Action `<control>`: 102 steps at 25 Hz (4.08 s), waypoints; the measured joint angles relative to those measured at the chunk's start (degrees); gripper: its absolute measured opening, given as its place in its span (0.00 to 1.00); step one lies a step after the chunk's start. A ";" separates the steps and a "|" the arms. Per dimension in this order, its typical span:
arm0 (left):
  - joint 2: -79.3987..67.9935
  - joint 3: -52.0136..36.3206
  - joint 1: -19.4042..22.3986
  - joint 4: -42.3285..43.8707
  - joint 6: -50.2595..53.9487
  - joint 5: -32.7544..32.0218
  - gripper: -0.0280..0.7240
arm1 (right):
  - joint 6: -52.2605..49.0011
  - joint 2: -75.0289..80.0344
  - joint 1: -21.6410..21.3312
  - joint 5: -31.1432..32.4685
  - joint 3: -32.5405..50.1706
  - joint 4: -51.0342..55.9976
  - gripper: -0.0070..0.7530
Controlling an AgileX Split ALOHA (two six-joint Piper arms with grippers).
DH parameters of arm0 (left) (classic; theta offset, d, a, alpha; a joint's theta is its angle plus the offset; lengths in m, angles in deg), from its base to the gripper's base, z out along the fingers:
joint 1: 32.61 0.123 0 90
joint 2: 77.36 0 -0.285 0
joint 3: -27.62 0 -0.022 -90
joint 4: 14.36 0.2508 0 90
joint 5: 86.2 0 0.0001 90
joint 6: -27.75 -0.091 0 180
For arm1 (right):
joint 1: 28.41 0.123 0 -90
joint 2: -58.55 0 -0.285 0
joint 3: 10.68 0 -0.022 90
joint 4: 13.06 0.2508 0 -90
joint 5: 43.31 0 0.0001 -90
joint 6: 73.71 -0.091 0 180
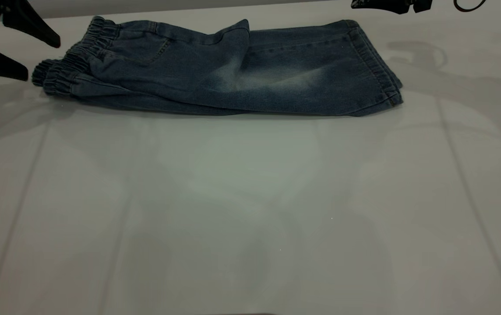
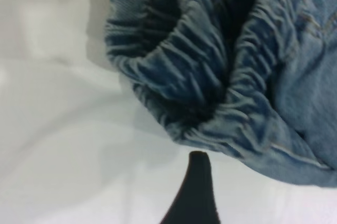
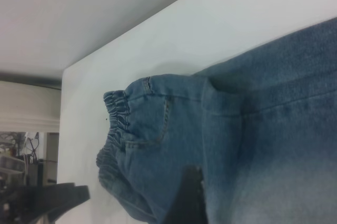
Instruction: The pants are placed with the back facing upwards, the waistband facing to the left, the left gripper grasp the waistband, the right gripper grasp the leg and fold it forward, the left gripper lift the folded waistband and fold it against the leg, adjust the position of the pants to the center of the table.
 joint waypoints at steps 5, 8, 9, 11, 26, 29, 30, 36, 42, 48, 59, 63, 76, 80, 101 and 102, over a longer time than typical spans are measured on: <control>-3.42 0.00 -0.34 -2.59 0.58 1.28 0.82 | -0.13 0.00 0.00 0.00 0.00 -0.01 0.78; -4.85 0.00 -0.58 -5.01 -1.08 3.35 0.82 | -0.17 0.00 0.00 0.00 0.00 -0.06 0.78; -5.13 0.00 -0.72 -6.48 -2.12 4.19 0.82 | -0.17 0.00 0.00 0.00 0.00 -0.06 0.78; -5.75 0.00 -1.24 -9.37 -5.19 5.73 0.82 | -0.17 0.00 0.13 0.00 0.00 -0.06 0.78; -5.17 0.01 -1.86 -13.53 -9.37 5.31 0.14 | -1.51 0.48 12.49 -8.38 -1.01 -1.55 0.78; -0.96 0.01 -1.98 -13.44 -10.72 2.77 0.14 | -3.90 2.49 15.68 -9.28 -4.70 -3.70 0.78; 0.32 0.01 -2.09 -13.42 -11.28 2.30 0.14 | -5.24 3.58 16.91 -9.34 -6.58 -4.92 0.78; 7.62 0.01 -2.79 -11.84 -13.51 0.14 0.14 | -15.15 12.71 23.17 -9.24 -19.02 -13.64 0.78; 11.09 0.01 -4.28 -10.92 -14.93 -3.04 0.14 | -22.79 20.20 28.03 -6.96 -29.65 -22.57 0.76; 11.96 0.01 -5.81 -10.49 -17.46 -3.10 0.14 | -25.69 19.78 25.87 0.91 -34.32 -32.07 0.76; 11.49 0.01 -20.67 -9.62 -18.48 4.28 0.14 | -25.58 4.89 9.40 6.48 -38.28 -34.79 0.76; 7.80 0.01 -28.50 -10.22 -18.55 10.17 0.14 | -24.15 0.47 6.46 7.83 -38.38 -34.95 0.75; -1.54 0.01 -36.71 -10.88 -27.06 17.76 0.77 | -27.90 -1.25 5.65 16.39 -38.55 -46.57 0.75; 1.95 0.01 -36.71 -9.41 -27.40 20.65 0.90 | -30.87 -1.25 6.29 18.52 -38.55 -52.94 0.75; 25.50 -0.10 -26.07 -2.26 -26.51 17.90 0.80 | -60.42 15.13 28.40 11.51 -38.67 -87.98 0.73; 25.50 -0.10 -26.07 -2.26 -26.22 17.61 0.80 | -62.16 16.25 28.67 10.43 -38.67 -89.63 0.73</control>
